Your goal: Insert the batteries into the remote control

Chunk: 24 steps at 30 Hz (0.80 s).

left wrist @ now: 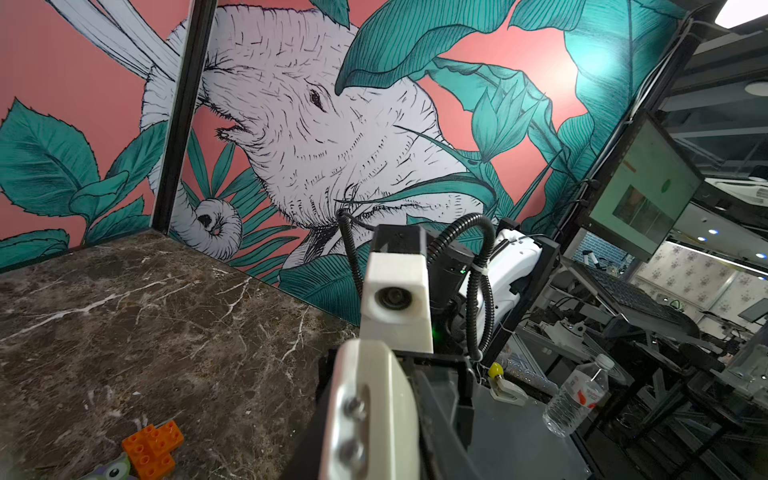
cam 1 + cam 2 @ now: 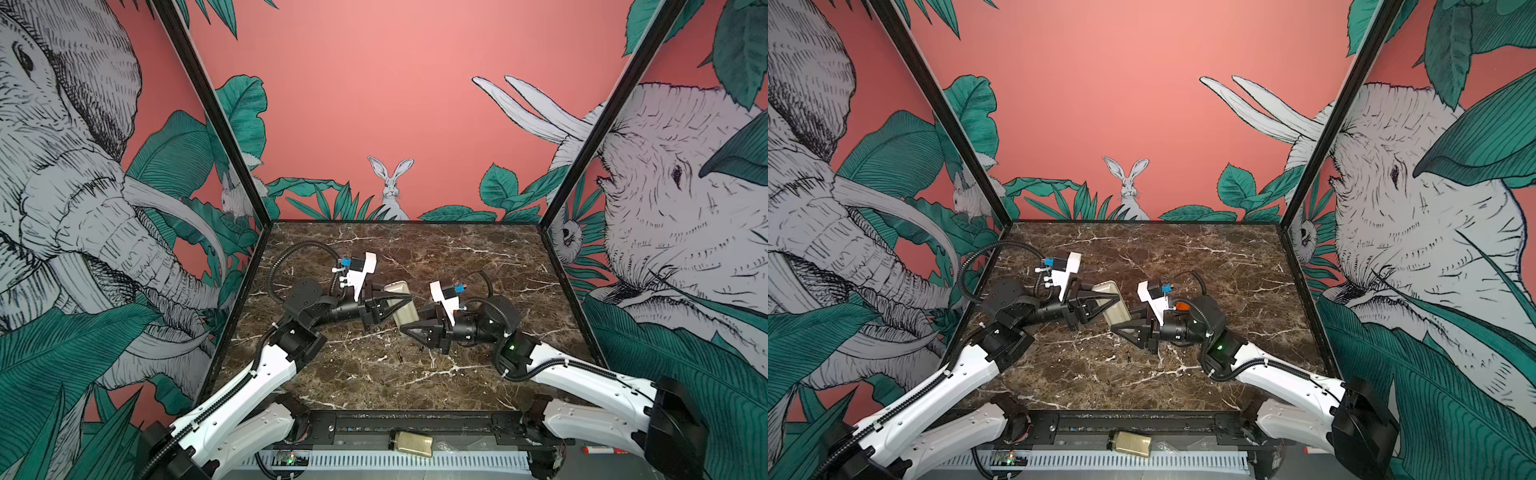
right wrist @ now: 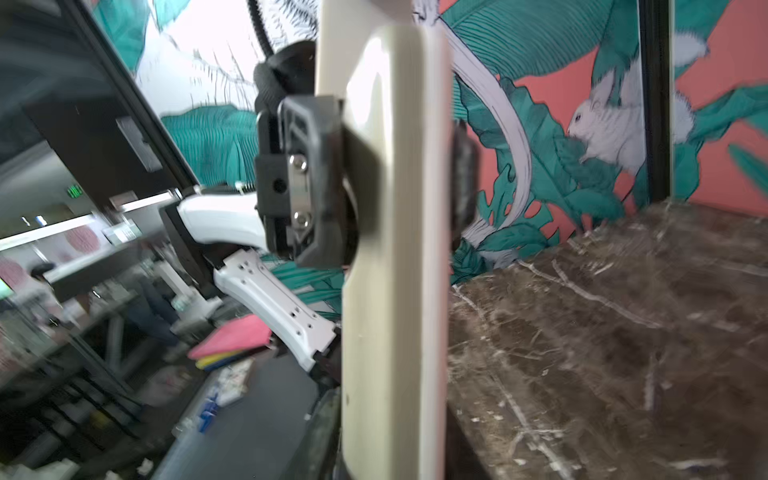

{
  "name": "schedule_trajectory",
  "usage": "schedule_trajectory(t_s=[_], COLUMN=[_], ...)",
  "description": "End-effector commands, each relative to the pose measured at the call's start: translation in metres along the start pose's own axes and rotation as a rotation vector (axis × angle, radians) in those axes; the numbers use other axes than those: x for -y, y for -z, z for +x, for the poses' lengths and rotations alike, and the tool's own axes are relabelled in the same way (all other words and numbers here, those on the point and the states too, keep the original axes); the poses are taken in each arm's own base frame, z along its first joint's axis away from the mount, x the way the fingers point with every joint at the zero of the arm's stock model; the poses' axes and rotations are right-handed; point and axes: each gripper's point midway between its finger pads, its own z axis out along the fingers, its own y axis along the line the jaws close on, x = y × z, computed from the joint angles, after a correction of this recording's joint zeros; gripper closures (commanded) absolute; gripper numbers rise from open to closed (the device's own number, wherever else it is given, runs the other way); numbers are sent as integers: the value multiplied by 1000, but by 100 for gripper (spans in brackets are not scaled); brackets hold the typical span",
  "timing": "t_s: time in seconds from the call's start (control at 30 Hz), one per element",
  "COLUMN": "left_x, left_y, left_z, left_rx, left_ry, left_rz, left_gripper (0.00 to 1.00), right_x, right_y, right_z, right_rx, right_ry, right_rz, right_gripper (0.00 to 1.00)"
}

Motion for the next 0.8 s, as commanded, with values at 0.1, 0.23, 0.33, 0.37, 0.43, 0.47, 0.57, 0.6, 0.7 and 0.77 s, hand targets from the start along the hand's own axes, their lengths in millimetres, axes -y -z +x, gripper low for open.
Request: schedule_trajectory(t_s=[0.1, 0.23, 0.33, 0.37, 0.43, 0.47, 0.57, 0.6, 0.7, 0.77], left_x=[-11, -20, -28, -32, -40, -44, -58, -63, -77, -85], left_y=[-1, -1, 0, 1, 1, 1, 2, 1, 1, 2], left_z=[4, 8, 13, 15, 22, 25, 36, 41, 57, 69], left_rx=[6, -9, -22, -27, -49, -57, -83, -98, -141, -169], left_ry=[10, 21, 38, 46, 71, 84, 133, 155, 236, 290], left_rz=[-38, -78, -120, -138, -176, -192, -243, -262, -308, -333], left_gripper=[100, 100, 100, 100, 100, 100, 100, 100, 100, 100], right_x=[1, 9, 17, 19, 27, 29, 38, 40, 43, 41], right_y=[6, 17, 31, 36, 47, 52, 65, 69, 73, 74], right_z=[-17, -9, -2, 0, 6, 7, 9, 10, 19, 27], right_rx=[30, -55, -135, -159, -212, -227, -276, -294, -386, -459], right_ry=[81, 144, 208, 226, 260, 273, 315, 331, 393, 451], right_rz=[73, 165, 262, 291, 363, 393, 479, 502, 537, 540], right_gripper=[11, 1, 1, 1, 1, 1, 1, 1, 1, 1])
